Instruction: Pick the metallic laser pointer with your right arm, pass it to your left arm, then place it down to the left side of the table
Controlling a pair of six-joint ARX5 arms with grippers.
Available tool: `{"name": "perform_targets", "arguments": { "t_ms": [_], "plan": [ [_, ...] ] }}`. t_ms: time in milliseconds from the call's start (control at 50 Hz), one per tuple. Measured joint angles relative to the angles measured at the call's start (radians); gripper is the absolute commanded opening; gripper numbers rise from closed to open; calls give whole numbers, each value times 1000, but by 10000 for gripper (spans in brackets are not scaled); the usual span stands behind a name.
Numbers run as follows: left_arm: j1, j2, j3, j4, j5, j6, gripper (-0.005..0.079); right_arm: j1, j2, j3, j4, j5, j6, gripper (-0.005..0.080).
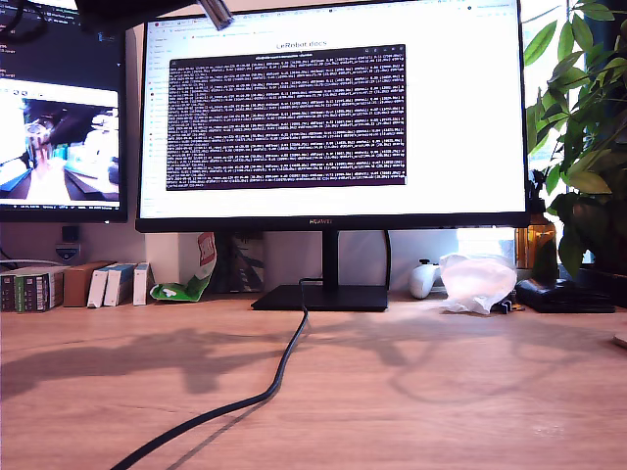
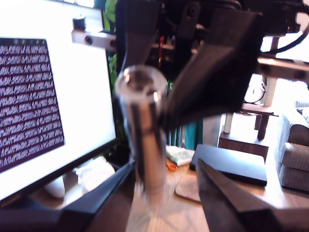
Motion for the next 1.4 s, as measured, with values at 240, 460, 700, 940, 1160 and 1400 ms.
{"name": "perform_targets", "arguments": {
  "t_ms": [240,460,700,940,1160,1400],
  "plan": [
    [-11,0,0,2,-18,0,1,28,0,0,3,0,0,-11],
    [-11,0,0,-35,-53,14,-19,31,0,0,1,8,0,41],
    [-10,-10,36,-241,-116,207,-20,21,0,-1,-16,43,1,161],
    [-8,-7,28,-491,-234,373,-20,18,-1,-1,1,45,6,161],
    [26,2,24,-680,-380,528,-21,-22,-1,-2,-201,45,-14,11],
    [33,5,24,-872,-542,701,-21,-95,-1,-1,-452,143,-157,-11]
  ]
}}
